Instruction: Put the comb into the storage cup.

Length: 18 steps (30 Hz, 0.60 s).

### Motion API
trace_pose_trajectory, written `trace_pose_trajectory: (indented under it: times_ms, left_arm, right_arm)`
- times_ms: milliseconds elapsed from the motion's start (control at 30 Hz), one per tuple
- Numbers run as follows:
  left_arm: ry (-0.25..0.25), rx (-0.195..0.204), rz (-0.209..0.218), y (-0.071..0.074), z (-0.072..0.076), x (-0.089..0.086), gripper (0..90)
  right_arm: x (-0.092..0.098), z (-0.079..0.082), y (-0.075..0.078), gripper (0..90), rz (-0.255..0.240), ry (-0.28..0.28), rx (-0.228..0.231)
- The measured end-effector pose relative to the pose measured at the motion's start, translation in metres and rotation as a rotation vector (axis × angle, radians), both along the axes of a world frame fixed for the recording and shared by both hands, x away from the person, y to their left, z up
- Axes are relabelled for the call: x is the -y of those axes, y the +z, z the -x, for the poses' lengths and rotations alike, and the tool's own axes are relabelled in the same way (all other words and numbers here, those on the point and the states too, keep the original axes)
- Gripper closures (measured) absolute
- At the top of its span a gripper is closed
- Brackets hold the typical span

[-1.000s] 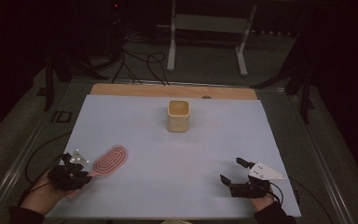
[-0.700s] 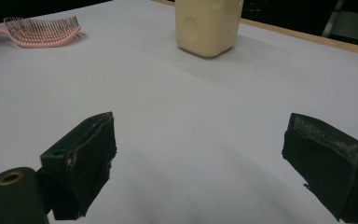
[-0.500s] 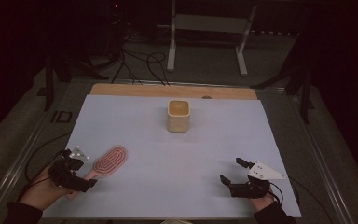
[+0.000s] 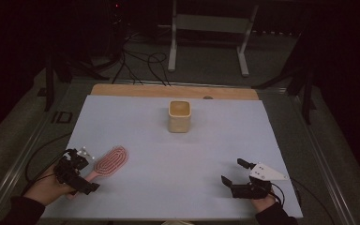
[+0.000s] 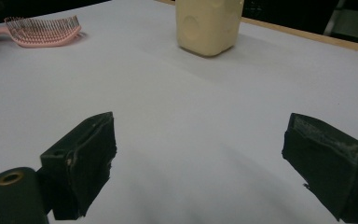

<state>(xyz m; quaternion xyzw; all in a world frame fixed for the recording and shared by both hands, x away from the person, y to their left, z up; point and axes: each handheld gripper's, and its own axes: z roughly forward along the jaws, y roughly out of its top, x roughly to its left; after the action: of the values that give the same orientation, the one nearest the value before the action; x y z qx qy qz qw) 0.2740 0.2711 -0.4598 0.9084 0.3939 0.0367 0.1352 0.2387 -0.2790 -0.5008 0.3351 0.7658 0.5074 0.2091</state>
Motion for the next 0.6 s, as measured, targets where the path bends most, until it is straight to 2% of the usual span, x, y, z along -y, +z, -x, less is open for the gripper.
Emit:
trace_pose_trajectory:
  times_ms: [167,333,467,600]
  left_arm:
    - [-0.01,-0.014,-0.027,-0.001,-0.004,0.001,1.2]
    - [-0.016,-0.043,-0.031,-0.001,-0.009,0.002,1.5]
    - [-0.042,-0.067,-0.034,-0.002,-0.012,0.003,4.6]
    - [-0.05,-0.075,-0.062,-0.003,-0.012,0.006,10.4]
  right_arm:
    - [0.0,0.0,0.0,9.3,0.001,0.002,-0.001]
    - [0.0,0.0,0.0,9.3,-0.004,-0.002,-0.004]
    - [0.0,0.0,0.0,9.3,0.0,0.001,0.006]
    - [0.0,0.0,0.001,9.3,-0.001,-0.003,0.008]
